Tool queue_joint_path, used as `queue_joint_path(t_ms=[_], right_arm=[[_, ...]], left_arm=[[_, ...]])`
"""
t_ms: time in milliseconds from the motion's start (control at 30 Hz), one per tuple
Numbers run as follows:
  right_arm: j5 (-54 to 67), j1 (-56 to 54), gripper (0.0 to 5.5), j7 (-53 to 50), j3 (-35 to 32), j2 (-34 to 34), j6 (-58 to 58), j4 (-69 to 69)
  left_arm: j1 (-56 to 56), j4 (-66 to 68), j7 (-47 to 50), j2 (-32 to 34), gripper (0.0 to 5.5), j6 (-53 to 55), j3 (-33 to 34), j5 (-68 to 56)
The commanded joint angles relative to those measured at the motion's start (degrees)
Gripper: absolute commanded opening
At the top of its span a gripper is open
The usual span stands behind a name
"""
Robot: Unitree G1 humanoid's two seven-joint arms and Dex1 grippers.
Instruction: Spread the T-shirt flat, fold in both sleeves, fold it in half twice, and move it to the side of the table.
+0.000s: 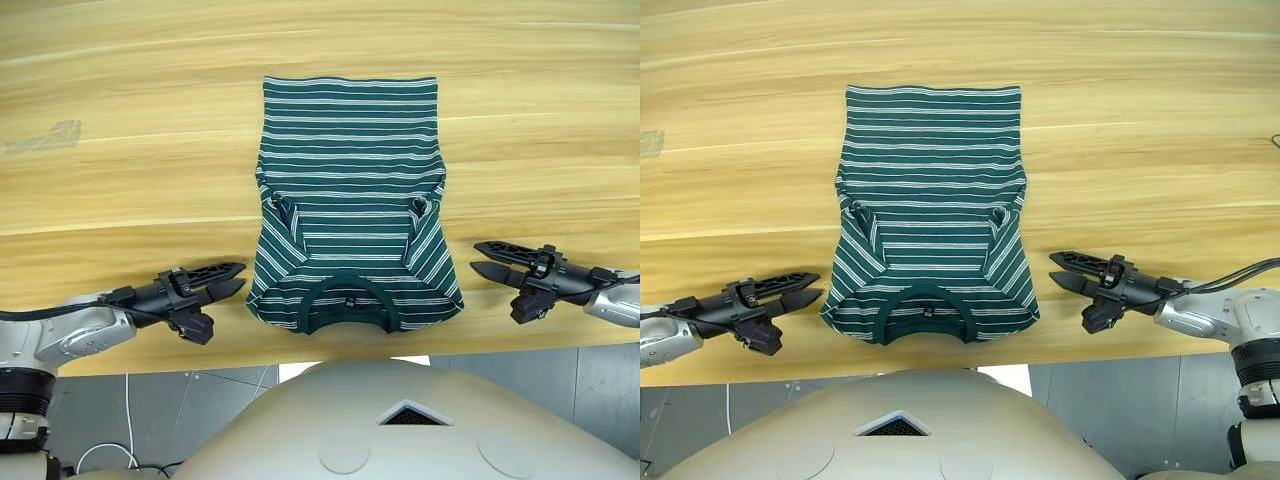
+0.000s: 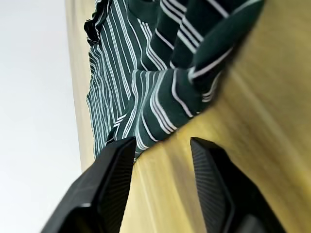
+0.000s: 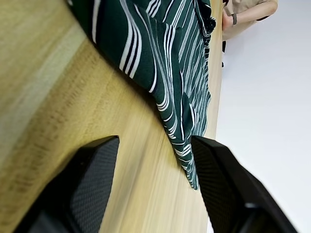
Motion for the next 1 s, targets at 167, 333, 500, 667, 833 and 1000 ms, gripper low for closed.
queue_joint_path(t_ms=[167,333,500,667,833,1000], right_arm=[[-2.81,-0.59,2.77,0.18,7.10,-1.47,2.50,0.36],[-1.26,-0.85,2.77,1.41,10.33,-2.14,1.89,-0.04],[1.41,-0.16,2.77,4.97,13.43,-1.86,1.77,-1.71],[9.26,0.86,2.77,11.71,15.81,-0.90,2.38,-2.96],[17.97,1.12,2.77,20.03,17.09,-0.95,3.84,-4.06],[23.07,2.03,1.98,25.00,17.07,-0.98,4.72,-4.02]], left_arm=[[-1.17,-3.64,1.46,0.57,2.56,0.18,-1.46,5.72],[-0.69,-3.92,1.74,0.89,2.56,1.04,-2.76,6.72],[-1.71,-4.72,2.30,0.52,2.56,1.87,-3.91,7.09],[-2.35,-4.91,1.71,0.94,2.56,2.70,-5.41,6.96],[-2.35,-5.16,0.72,1.32,2.56,3.70,-6.73,6.42],[-2.02,-5.37,0.14,1.55,1.91,4.57,-7.78,5.72]])
